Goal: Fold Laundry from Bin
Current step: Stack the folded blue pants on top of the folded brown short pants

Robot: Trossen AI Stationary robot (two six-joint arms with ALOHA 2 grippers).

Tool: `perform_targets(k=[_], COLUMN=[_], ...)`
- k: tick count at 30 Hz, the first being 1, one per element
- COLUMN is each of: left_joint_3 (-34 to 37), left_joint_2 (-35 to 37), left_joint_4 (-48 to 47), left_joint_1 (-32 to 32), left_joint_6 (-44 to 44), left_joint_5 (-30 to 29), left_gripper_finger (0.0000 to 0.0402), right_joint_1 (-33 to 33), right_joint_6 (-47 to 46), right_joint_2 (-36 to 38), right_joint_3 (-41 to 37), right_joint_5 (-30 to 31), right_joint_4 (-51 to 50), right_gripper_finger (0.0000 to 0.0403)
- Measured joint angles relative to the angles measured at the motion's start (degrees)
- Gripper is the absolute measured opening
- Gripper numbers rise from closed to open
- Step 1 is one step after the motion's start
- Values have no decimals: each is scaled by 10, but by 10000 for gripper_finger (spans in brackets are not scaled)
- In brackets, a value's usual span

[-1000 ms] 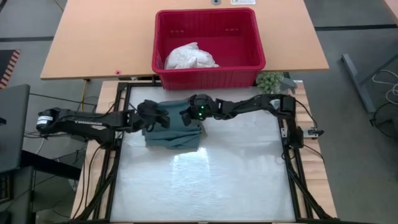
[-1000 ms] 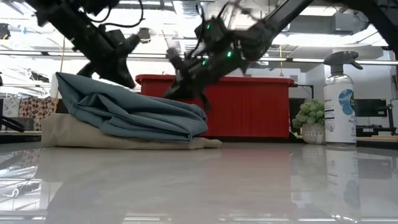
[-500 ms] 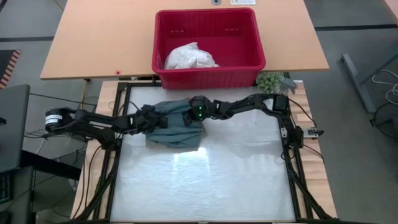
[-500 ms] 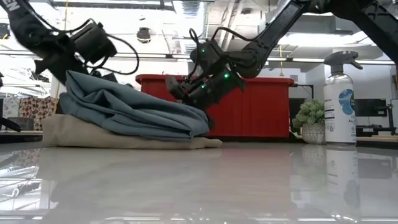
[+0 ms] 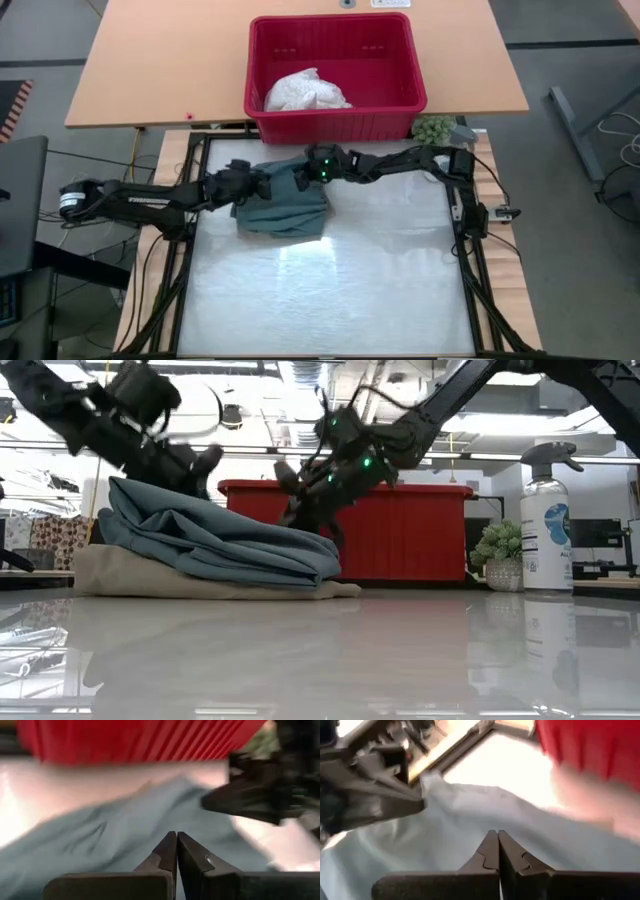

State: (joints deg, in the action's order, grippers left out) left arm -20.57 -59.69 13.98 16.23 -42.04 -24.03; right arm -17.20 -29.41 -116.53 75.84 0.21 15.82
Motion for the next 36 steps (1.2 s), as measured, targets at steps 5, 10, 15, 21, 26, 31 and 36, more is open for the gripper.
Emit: perform_targets(k=[5,10,15,21,26,31,36], left_joint_3=[-23,-7,5,4,4,5,-29], left_joint_2=[62,48,-14,-108,-170,-169,-95], left_joint_4=[6,-9,6,49,72,131,126], left_joint_1=[0,14,18,34,59,69,70], left_joint_6=[48,53,40,56,38,24,60], left_joint_5=[-37,-44,-21,-30,-15,70,91], left_gripper_finger=[0,0,0,0,0,0,0], right_joint_1=[-22,-42,-43,-39,-40,-43,-48], right_joint_6=[1,-5,-5,13,23,28,63], right_joint_2=[7,1,-9,-30,-38,-26,36], right_joint_3=[9,11,11,9,12,8,10], right_joint_5=[0,0,-1,14,39,24,32], right_joint_4=[-1,-4,2,-10,6,-7,-6], right_gripper_finger=[18,18,17,17,17,17,17])
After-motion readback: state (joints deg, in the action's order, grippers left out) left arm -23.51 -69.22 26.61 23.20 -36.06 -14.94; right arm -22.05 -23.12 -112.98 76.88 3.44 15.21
